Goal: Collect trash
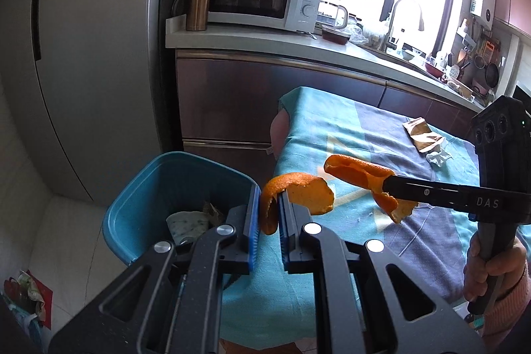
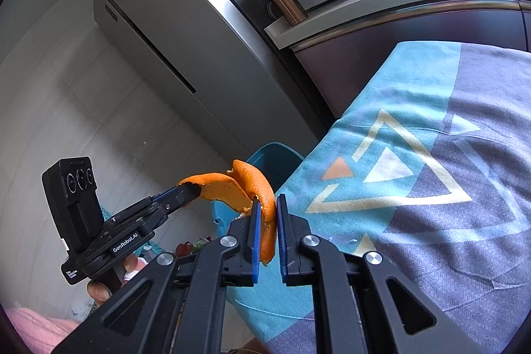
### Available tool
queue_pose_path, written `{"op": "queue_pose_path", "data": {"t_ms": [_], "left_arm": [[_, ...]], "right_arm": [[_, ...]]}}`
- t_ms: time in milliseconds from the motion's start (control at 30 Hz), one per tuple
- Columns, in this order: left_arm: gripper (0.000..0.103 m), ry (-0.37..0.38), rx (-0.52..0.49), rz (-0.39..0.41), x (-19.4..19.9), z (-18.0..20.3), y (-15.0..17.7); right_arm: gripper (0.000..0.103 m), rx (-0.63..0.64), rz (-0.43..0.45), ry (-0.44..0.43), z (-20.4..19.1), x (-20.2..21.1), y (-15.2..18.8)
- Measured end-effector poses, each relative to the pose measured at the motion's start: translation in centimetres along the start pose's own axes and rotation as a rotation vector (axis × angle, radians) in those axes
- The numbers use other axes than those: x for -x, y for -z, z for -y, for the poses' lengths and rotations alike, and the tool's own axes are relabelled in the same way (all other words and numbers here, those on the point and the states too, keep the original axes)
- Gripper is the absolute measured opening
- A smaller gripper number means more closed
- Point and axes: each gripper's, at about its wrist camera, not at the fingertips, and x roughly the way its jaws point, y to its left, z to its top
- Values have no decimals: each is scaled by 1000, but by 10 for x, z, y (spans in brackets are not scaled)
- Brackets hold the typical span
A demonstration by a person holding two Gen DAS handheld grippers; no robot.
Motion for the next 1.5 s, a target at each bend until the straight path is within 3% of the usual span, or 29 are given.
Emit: {"op": "queue_pose_path", "data": {"t_ms": [567,1500], "left_arm": [[11,-75,55,5,-3,-39,-4],[11,-157,143,-113,-57,-82,16]], "right_arm": [[8,27,-60,-23,-14,-41,-10],[8,72,-198,48,-31,-114,-20]]}}
